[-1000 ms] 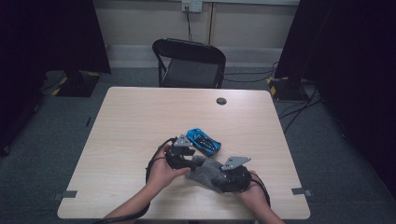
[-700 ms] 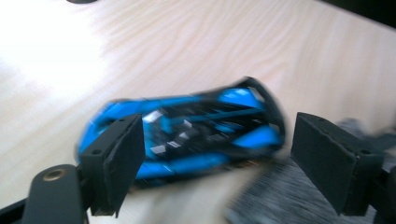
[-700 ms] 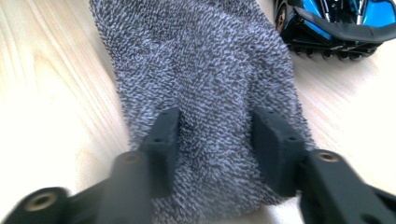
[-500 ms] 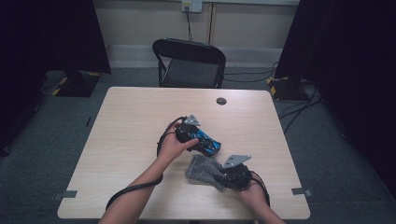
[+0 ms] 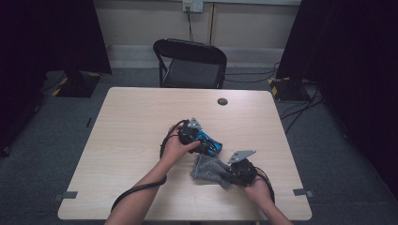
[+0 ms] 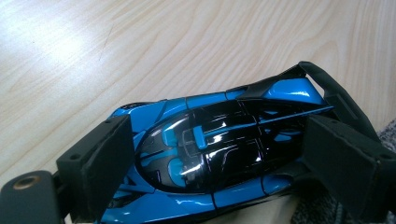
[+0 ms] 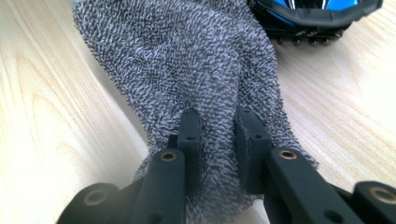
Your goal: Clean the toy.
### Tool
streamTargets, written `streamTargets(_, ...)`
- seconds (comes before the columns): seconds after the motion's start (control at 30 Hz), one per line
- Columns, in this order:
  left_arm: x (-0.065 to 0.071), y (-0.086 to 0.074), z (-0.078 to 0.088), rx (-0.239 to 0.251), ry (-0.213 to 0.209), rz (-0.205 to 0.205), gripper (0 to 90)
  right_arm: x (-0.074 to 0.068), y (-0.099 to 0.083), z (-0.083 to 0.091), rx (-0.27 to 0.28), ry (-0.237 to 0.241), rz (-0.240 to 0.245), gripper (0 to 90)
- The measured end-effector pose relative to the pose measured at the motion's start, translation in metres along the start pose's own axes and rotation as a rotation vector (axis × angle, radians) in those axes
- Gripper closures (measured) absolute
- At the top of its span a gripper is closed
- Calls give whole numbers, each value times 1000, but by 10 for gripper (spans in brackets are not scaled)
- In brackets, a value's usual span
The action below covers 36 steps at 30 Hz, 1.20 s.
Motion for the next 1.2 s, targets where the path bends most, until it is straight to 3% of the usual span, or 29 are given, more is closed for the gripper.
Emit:
streamTargets(0.2, -1, 0, 0, -3, 0, -3, 93, 1, 1, 1, -14, -14, 14, 744)
streamTargets(0.67, 0, 1, 0, -9, 2, -6, 93, 36, 0, 6, -54, -50, -25, 758)
streamTargets(0.83, 0, 0, 0, -8, 0, -8, 92, 53, -3, 11, -72, -87, -48, 758)
streamTargets(1.2, 0, 0, 0, -6, 1, -8, 93, 73, 0, 11, -101, -166, -70, 758)
Point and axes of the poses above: each handheld gripper's, and its own axes: z roughly backward along the jaws, y roughly out of its top, x roughly to its right, the point moved 1 cm from there along -z, roughly forward along the jaws, and after that the axes turned 4 degrees about z, right-handed, at the moved point
